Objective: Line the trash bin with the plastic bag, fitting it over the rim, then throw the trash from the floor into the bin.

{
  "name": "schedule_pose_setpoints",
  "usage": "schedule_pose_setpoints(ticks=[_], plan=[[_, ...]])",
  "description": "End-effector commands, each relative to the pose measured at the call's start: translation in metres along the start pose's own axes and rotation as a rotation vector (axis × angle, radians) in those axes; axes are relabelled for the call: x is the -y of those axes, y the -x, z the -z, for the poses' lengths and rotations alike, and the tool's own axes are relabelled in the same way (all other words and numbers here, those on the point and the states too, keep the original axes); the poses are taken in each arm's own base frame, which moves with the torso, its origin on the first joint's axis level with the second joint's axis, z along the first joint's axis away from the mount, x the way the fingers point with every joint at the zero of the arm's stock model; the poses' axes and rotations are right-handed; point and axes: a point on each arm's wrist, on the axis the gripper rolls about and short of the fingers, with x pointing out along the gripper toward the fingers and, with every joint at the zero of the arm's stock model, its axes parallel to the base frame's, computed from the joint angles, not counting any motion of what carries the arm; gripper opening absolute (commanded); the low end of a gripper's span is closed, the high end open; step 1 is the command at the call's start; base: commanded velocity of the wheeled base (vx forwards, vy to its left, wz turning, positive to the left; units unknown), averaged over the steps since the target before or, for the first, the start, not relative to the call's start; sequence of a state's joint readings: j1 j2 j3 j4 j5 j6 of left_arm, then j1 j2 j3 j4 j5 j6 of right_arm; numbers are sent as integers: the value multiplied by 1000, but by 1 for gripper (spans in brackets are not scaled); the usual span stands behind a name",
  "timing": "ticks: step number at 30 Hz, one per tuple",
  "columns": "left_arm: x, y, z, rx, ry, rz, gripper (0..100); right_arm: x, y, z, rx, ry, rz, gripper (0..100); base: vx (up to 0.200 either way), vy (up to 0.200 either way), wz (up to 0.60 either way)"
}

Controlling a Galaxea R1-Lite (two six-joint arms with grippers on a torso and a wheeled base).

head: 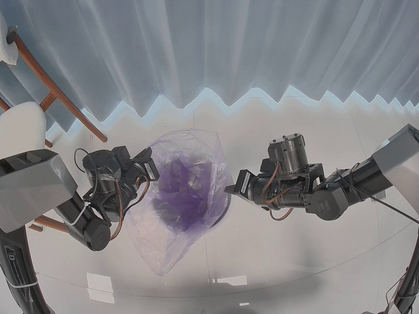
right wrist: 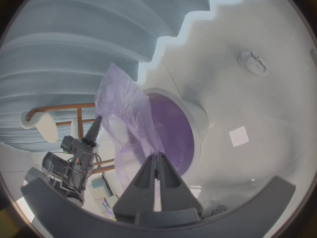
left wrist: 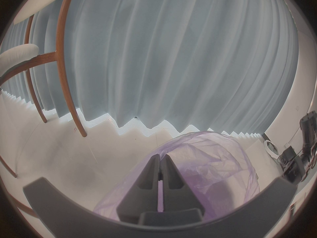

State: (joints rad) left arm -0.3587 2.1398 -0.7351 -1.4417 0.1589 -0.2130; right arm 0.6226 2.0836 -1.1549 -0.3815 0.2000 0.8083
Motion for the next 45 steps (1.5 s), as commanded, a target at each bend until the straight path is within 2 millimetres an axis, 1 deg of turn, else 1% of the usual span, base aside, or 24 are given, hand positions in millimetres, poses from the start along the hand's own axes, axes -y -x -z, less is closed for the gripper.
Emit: schedule_pose_setpoints(ticks=[1, 4, 6, 8, 11, 12, 13, 15, 16, 19, 21, 24, 27, 33, 37, 40, 45], plan=[[1, -1, 0, 7, 1, 3, 0, 9, 6, -20, 69, -17, -11, 0, 0, 0, 0], [1, -4, 1, 11, 2, 4, 0, 10, 8, -29, 95, -22, -17, 0, 0, 0, 0], [-2, -7, 5, 5, 1, -4, 0, 15, 8, -36, 110, -30, -11, 0, 0, 0, 0], [-4, -9, 8, -1, -1, -10, 0, 16, 7, -38, 114, -32, -12, 0, 0, 0, 0], [-7, -14, 19, -21, -1, -18, 0, 29, 0, -51, 140, -51, 3, 0, 0, 0, 0], [-7, -14, 19, -21, -1, -18, 0, 29, 0, -51, 140, -51, 3, 0, 0, 0, 0], [-9, -16, 22, -26, -2, -23, 0, 35, -6, -54, 145, -60, 11, 0, 0, 0, 0], [-10, -16, 23, -30, -3, -27, 0, 36, -7, -55, 146, -62, 11, 0, 0, 0, 0], [-17, -18, 25, -37, -3, -45, 0, 43, -15, -58, 150, -73, 20, 0, 0, 0, 0], [-23, -25, 28, -31, -3, -59, 0, 47, -23, -64, 163, -87, 18, 0, 0, 0, 0], [-25, -26, 28, -26, -2, -64, 0, 47, -24, -66, 168, -93, 17, 0, 0, 0, 0], [-34, -29, 26, -17, -2, -86, 0, 48, -32, -73, 184, -99, 6, 0, 0, 0, 0], [-34, -30, 25, -13, 0, -87, 0, 51, -40, -80, 196, -99, 3, 0, 0, 0, 0], [-35, -30, 25, -16, 1, -89, 0, 59, -52, -83, 199, -107, 10, 0, 0, 0, 0], [-37, -30, 27, -32, 2, -95, 0, 60, -53, -83, 200, -107, 11, 0, 0, 0, 0], [-40, -34, 27, -27, 37, -103, 0, 63, -56, -81, 192, -115, 18, 0, 0, 0, 0], [-42, -35, 29, -52, 63, -110, 0, 67, -58, -78, 182, -119, 28, 0, 0, 0, 0]])
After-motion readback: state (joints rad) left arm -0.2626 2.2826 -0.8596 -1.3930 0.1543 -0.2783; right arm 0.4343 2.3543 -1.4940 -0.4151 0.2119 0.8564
